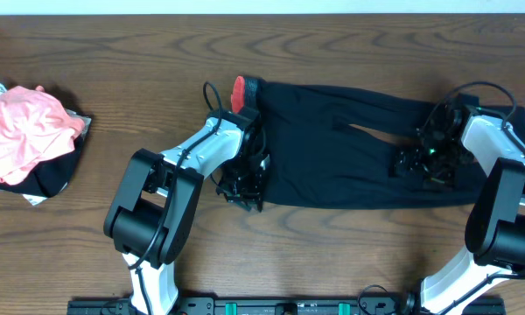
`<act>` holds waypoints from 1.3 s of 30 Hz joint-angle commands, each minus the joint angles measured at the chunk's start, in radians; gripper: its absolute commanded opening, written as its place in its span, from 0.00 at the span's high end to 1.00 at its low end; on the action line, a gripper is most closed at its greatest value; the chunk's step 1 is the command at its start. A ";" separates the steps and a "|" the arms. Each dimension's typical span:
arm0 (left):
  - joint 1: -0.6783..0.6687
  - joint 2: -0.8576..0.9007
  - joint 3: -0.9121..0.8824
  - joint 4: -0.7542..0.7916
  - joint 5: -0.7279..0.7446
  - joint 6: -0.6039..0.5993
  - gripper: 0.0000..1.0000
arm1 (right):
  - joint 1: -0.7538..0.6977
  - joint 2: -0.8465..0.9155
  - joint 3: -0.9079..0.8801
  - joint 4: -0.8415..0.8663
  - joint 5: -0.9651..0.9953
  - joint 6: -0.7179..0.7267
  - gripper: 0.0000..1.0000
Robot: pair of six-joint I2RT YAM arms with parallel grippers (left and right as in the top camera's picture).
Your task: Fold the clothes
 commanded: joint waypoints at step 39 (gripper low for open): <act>-0.002 -0.040 0.005 0.345 -0.380 0.041 0.81 | 0.009 0.069 -0.070 -0.042 -0.014 0.037 0.01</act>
